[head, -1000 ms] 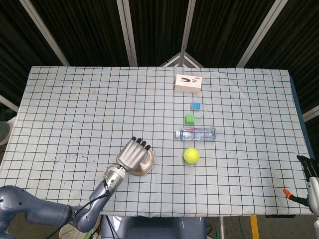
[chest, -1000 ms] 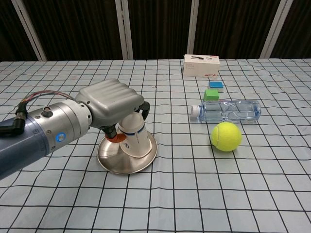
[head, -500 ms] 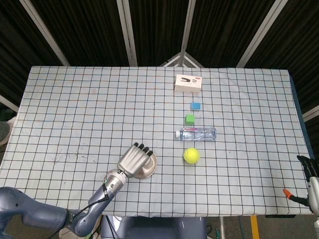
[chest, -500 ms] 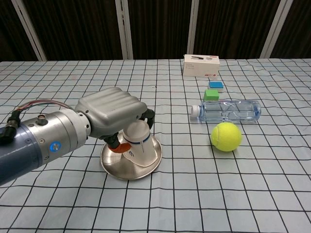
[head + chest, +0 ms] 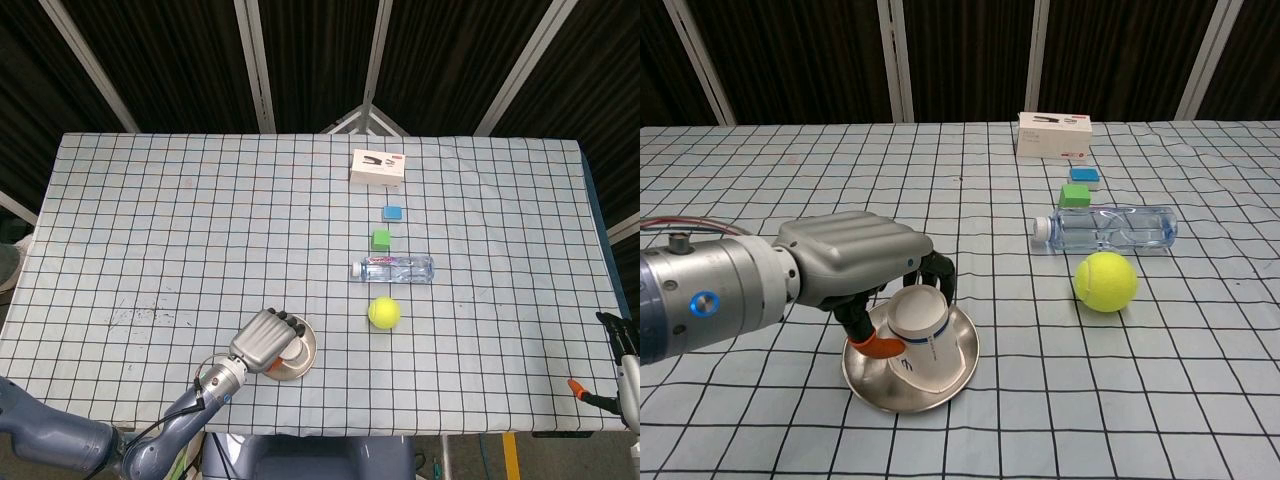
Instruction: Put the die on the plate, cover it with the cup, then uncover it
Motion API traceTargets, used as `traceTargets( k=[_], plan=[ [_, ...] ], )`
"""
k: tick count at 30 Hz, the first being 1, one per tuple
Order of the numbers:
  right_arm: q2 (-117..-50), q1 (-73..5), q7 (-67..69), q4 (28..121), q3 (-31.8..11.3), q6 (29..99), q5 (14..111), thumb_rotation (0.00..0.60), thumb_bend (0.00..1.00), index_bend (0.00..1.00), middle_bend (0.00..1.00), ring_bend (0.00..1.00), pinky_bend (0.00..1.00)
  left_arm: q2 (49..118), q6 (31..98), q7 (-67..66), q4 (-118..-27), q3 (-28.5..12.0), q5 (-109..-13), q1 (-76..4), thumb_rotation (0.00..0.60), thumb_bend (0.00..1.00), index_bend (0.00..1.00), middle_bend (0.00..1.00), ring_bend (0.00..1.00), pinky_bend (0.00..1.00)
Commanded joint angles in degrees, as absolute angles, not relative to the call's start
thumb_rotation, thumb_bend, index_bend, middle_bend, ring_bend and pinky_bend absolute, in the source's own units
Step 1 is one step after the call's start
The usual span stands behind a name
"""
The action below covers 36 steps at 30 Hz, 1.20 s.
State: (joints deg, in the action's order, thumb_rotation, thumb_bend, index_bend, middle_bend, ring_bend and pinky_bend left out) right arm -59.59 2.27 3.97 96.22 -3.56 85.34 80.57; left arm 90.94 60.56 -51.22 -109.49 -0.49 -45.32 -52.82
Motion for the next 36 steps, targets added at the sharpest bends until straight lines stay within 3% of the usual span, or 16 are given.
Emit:
traceTargets(
  k=[1,13,22,36],
  plan=[
    [-59.58,2.28,3.99,96.23,-3.58,85.40,80.58,0.600,0.13,0.12,0.14,0.10,0.03,89.84,60.63,-52.55,-111.02,0.03,-43.42,-53.34,0.600,0.46,0.44,0.40,0.33,0.40],
    [-59.68,2.21,3.83,96.21,-3.57,85.16,80.41,0.600,0.13,0.12,0.14,0.10,0.03,88.42,64.31,-56.59,-112.46,0.97,-42.00,-54.69,0.600,0.47,0.45,0.42,0.33,0.40],
    [-59.68,2.24,3.92,96.31,-3.45,85.03,80.43,0.600,0.13,0.12,0.14,0.10,0.03,92.81,71.34,-64.18,-106.42,4.05,-45.89,-54.16,0.600,0.47,0.45,0.42,0.33,0.40],
    [-59.62,2.34,3.56,96.37,-3.40,84.76,79.81,0.600,0.13,0.12,0.14,0.10,0.03,96.13,73.48,-64.60,-98.27,4.29,-52.03,-52.11,0.600,0.47,0.46,0.42,0.33,0.40]
  ],
)
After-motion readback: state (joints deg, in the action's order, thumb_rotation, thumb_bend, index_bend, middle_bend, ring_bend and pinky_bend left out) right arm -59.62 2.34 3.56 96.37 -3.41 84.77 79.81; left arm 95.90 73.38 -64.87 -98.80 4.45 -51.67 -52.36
